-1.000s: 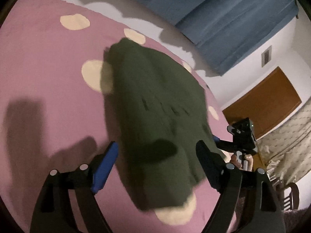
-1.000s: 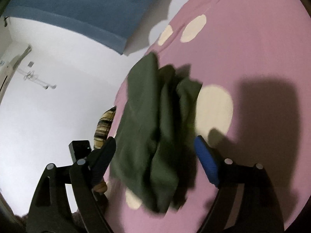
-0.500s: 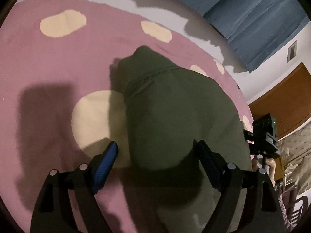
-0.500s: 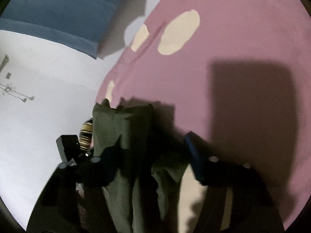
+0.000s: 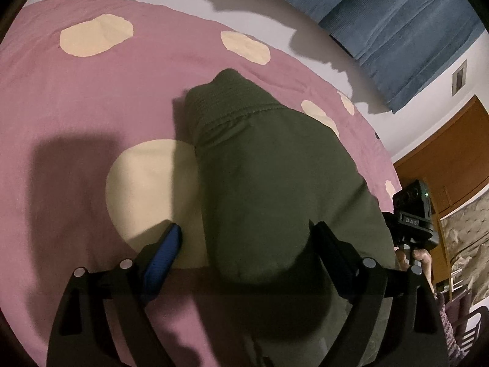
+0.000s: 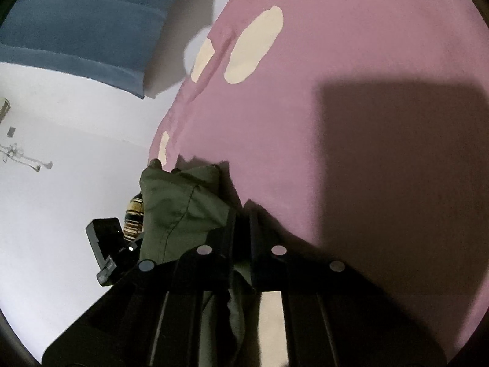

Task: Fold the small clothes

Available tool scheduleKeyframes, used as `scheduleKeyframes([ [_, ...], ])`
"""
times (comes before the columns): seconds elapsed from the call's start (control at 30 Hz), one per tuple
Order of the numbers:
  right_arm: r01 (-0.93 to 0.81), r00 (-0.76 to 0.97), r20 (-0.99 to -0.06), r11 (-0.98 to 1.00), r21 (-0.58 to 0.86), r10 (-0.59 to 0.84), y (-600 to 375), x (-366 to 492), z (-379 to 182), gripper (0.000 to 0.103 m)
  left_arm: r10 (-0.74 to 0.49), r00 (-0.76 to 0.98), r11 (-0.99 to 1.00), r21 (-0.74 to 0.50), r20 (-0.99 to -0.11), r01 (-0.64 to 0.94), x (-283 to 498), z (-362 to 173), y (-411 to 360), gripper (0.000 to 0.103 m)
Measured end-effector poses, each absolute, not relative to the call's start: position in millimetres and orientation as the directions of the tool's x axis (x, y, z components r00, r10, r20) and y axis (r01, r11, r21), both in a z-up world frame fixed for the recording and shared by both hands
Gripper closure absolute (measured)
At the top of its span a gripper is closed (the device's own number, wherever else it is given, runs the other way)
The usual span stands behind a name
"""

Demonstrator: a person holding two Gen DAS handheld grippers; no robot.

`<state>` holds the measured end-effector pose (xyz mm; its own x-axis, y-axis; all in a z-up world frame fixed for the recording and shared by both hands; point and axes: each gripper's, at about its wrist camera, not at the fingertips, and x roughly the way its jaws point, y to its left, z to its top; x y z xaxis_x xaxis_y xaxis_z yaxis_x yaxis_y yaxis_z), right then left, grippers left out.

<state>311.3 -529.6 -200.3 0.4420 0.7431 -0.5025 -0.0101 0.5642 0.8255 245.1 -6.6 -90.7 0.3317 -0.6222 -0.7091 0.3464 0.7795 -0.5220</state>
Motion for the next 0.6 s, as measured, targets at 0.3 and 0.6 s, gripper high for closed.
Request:
scheduleKeyframes([
  [0.3,0.004,0.49,-0.475,0.543,0.839,0.731,-531.0,304.3,-198.3,0.086,-0.593,0.353,0.802,-0.493,-0.724,0.337,245.5,-84.9,-12.2,0.015],
  [0.6,-0.001,0.545,-0.488,0.582,0.813,0.682,-533.8,259.7,-178.8,0.037,-0.506,0.435,0.858,-0.383,-0.745,0.342,205.7,-65.1,-6.9,0.016],
])
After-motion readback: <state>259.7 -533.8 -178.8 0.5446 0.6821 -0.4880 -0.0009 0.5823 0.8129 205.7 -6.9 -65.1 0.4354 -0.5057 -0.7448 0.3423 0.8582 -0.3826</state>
